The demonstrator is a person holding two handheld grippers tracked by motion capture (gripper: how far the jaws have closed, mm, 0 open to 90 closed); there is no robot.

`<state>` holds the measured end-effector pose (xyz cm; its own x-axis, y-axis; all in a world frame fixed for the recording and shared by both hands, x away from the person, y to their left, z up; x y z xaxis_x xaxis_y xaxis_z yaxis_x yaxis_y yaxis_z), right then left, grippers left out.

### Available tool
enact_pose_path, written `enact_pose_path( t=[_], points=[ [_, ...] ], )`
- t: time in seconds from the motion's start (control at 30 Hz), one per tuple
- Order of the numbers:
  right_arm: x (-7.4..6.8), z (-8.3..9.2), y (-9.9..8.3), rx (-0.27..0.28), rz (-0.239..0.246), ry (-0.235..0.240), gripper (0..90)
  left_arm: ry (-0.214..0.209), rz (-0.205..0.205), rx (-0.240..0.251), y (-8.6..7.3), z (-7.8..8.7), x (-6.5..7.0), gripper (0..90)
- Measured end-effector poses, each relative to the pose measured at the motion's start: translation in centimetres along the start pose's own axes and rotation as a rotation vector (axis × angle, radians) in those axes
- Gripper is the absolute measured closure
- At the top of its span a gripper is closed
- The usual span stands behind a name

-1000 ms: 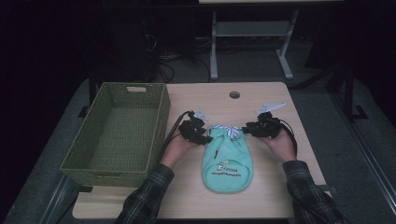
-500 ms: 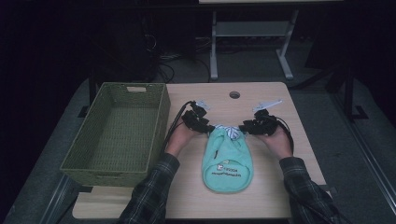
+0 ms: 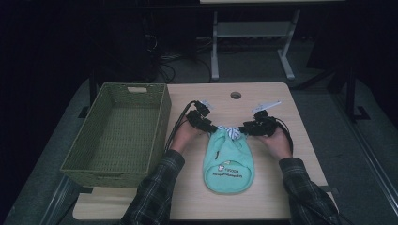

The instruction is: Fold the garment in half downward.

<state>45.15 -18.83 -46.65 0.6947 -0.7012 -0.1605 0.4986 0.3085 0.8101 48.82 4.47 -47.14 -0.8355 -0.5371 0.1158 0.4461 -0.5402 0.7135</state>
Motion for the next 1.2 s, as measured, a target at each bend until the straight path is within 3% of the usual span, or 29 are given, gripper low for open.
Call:
enact_pose_path(
  t=[0.07,0.27,0.33,0.43,0.6,0.8,0.93,1.2],
  points=[
    [0.1,-0.1,-0.1,-0.006,-0.001,0.000,61.4,0.003,0.004,-0.007,-0.1,-0.2,0.0,51.9],
    [0.6,-0.6,-0.5,-0.013,-0.009,-0.011,61.3,0.016,-0.052,-0.060,-0.6,-0.6,0.0,52.0],
    [0.7,-0.8,-0.7,-0.017,-0.016,-0.012,61.4,0.021,-0.052,-0.053,-0.6,-0.7,0.0,52.1],
    [0.9,-1.2,-1.1,-0.016,-0.019,-0.016,61.4,0.034,-0.090,-0.061,-0.6,-0.8,0.2,52.4],
    [1.0,-2.0,-1.4,-0.009,-0.012,-0.004,62.8,0.039,-0.091,-0.050,-0.7,-0.8,0.3,52.4],
    [0.6,-2.4,-1.5,-0.031,0.062,-0.015,65.4,0.036,-0.095,-0.022,-1.0,-0.7,0.2,52.8],
    [0.4,-2.3,-1.4,-0.060,0.072,-0.008,71.8,0.038,-0.089,-0.022,-1.0,-0.6,0.2,55.0],
    [0.2,-2.6,-1.0,-0.102,0.053,0.016,82.8,0.010,-0.073,-0.034,-1.0,-0.5,0.4,73.5]
  ],
)
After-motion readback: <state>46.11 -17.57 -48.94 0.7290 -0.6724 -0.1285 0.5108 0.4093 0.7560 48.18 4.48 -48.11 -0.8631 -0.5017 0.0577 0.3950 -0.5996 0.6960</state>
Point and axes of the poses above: each handheld gripper's, and its own axes: z roughly backward along the jaws, y roughly out of its top, x roughly to its right, the point moved 3 cm from there along -z, roughly forward along the jaws, and after that the axes turned 9 degrees about x, right-handed, at the moved point
